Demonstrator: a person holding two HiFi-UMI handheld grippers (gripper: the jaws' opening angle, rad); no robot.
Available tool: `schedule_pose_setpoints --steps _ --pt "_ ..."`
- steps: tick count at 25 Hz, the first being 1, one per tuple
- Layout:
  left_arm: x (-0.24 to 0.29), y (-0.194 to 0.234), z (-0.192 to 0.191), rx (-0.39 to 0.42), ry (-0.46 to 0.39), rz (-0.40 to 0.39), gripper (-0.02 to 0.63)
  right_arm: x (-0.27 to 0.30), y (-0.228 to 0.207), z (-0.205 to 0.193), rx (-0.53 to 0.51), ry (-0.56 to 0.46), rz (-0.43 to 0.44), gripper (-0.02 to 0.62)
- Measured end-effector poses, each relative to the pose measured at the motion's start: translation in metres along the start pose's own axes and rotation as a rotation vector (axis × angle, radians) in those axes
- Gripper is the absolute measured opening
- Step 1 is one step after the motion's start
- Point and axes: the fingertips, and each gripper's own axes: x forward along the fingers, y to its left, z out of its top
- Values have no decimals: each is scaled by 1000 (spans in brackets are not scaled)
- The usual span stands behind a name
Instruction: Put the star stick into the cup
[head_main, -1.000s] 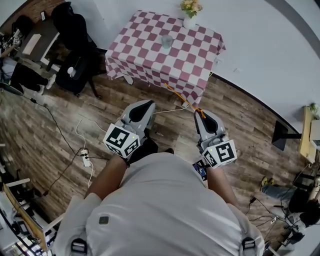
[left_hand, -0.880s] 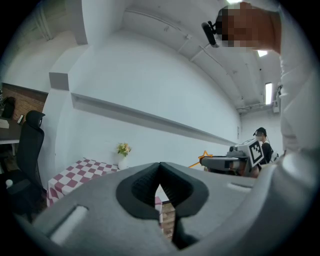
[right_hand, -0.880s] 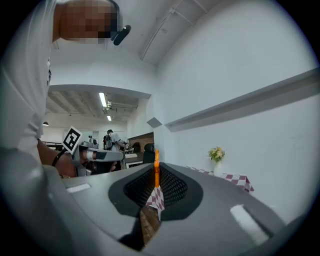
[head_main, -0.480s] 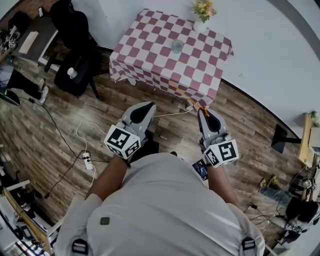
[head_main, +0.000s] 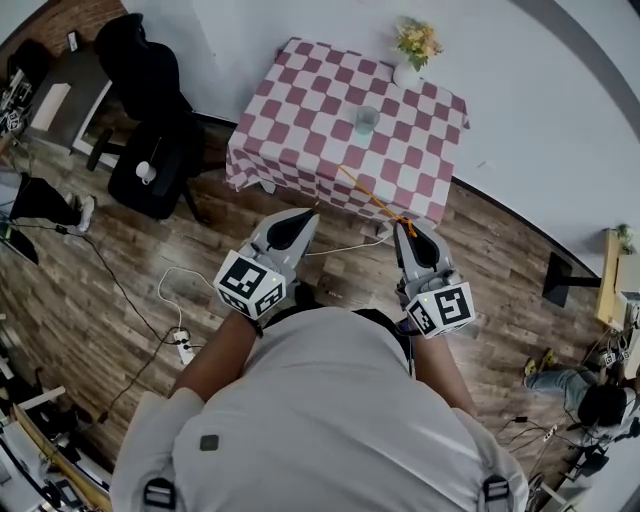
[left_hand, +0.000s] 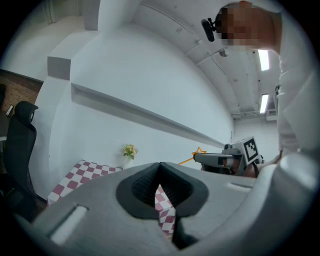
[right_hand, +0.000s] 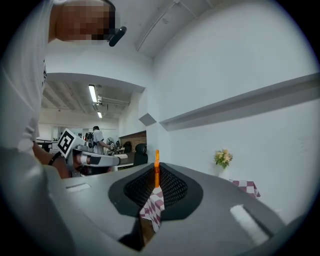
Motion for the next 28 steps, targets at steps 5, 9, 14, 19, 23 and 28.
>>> schedule_pose_setpoints --steps 5,9,14,19,23,28 --pt "4 18 4 -4 0 -10 3 17 -1 2 -3 6 -10 28" --pt "11 28 6 -4 -2 6 3 29 -8 0 -1 1 3 28" --pt "19 38 11 3 0 45 3 49 -21 5 3 -16 48 28" --pt "36 48 19 8 -5 105 3 73 -42 12 2 -28 109 28" --pt "56 57 20 6 -4 151 3 86 -67 14 6 -30 147 28" --pt "101 56 25 17 -4 181 3 100 -111 15 11 -26 190 28"
